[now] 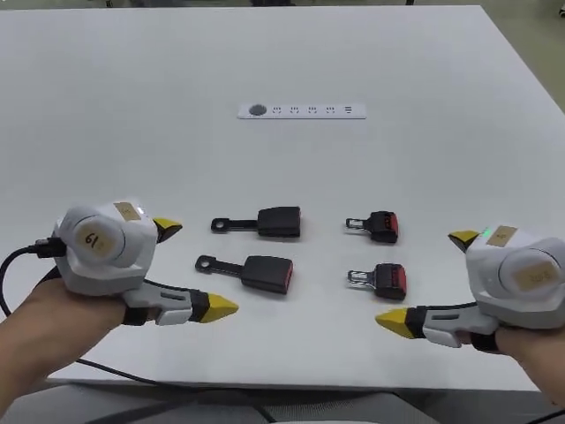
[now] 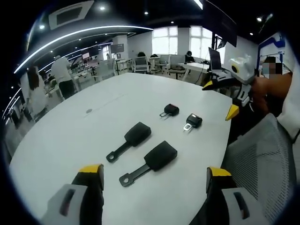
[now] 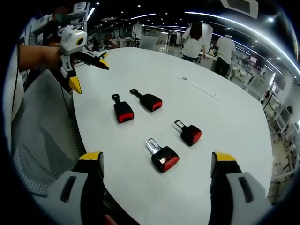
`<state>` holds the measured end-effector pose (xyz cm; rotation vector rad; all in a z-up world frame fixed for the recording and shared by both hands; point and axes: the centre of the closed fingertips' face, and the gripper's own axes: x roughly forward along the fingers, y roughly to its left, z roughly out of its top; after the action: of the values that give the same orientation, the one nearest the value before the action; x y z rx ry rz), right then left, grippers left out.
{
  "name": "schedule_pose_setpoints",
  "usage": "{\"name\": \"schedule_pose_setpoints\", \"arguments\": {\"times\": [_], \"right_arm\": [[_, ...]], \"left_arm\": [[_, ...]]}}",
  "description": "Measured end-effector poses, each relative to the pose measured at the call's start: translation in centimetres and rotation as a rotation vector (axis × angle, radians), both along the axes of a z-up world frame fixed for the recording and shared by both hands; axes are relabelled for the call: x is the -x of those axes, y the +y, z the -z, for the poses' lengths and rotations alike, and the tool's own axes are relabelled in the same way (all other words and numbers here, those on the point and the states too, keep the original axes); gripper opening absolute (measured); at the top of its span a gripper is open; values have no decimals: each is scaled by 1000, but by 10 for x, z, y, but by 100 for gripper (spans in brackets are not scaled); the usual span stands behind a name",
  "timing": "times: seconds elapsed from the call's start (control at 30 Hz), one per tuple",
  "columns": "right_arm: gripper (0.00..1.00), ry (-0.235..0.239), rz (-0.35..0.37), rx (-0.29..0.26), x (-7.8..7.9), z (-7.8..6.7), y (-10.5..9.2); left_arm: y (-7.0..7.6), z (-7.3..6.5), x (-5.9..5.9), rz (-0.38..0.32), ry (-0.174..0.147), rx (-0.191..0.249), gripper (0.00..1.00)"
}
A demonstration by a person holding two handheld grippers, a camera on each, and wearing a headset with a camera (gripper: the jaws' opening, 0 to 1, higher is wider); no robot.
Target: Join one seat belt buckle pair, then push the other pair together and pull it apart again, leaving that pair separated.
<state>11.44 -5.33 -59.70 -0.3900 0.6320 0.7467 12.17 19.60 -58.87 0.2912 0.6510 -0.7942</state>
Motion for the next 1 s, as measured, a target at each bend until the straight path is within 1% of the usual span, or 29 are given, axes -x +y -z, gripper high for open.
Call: {"name": "schedule_pose_setpoints", "arguments": {"times": [0.07,0.13,0.23,0.33,0.47,0.57,0.63,0.73,0.83,1.0], "right_arm": [[94,1,1,-1,0,2,-1],[93,9,2,-3,2,4,-2],[91,9,-5,-2,4,4,-1],[90,3,-11,-1,3,2,-1],[89,-2,-15,3,1,1,1],[88,-5,-19,5,0,1,2],[88,-10,-24,7,0,0,3],[88,-15,-39,30,2,0,4],[87,-11,-39,27,1,1,4],[85,-5,-51,36,-1,3,4]], "left_arm": [[0,1,1,4,0,-8,91],[-3,2,3,15,0,-17,91],[-3,3,6,18,6,-19,91],[-3,3,6,19,4,-14,91],[-3,3,7,27,7,-21,90],[0,3,5,27,4,-23,90],[0,2,5,27,9,-21,89],[2,4,4,28,7,-27,88],[2,5,3,33,10,-33,88],[2,8,6,40,16,-43,86]]}}
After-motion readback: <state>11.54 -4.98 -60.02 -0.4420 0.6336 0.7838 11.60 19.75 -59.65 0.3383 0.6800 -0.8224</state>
